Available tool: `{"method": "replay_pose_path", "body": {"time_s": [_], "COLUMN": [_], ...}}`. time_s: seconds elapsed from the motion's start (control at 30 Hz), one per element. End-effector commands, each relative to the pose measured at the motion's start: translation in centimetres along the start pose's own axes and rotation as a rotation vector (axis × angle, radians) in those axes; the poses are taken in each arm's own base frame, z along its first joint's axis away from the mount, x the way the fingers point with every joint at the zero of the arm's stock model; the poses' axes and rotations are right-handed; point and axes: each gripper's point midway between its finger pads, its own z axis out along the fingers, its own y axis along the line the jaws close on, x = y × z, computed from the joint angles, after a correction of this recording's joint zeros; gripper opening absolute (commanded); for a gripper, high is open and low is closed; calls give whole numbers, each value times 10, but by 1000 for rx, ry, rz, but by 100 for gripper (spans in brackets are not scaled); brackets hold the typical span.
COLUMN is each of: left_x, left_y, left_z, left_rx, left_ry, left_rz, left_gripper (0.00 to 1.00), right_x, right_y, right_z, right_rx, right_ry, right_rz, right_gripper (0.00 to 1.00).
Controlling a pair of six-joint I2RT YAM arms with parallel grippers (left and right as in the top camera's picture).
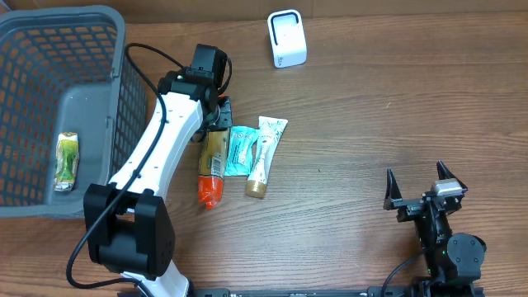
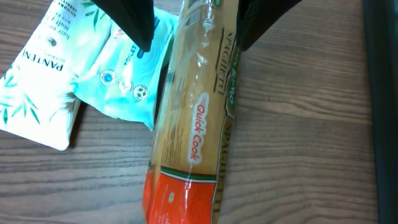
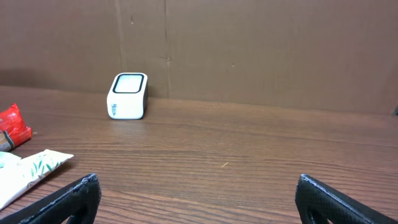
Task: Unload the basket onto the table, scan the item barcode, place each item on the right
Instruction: 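Lay the spaghetti pack left of the tissue pack and release, then reach the left gripper into the basket toward the yellow-green snack pack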
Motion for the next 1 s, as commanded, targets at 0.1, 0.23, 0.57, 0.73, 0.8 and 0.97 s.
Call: {"method": "replay_pose_path", "body": {"time_s": [0.1,0.23,0.57,0.73,0.8,0.97], "left_x": [-52,-75,-62,-29,-25,-20], "left_y": [-1,11,164,257,282,313], "left_z": [-99,-189,-304,-278,-267,-215], "left_rx": [58,93,-65,-161,-164,-137], "left_ry": [-194,-360,-552,-433,-417,-325], "left_rz": [-4,11,-274,-542,-613,-695], "left_gripper": [34,44,57,50,50,50], "right_x": [3,3,3,3,3,3], "right_y": [-1,-1,-1,-1,-1,-1], "right_z": [0,0,0,0,0,0], "right_rx": [6,6,6,6,6,6], "right_ry": [0,0,0,0,0,0], "right_rz": [-1,-1,-1,-1,-1,-1], "right_gripper": [100,100,100,100,100,100]}}
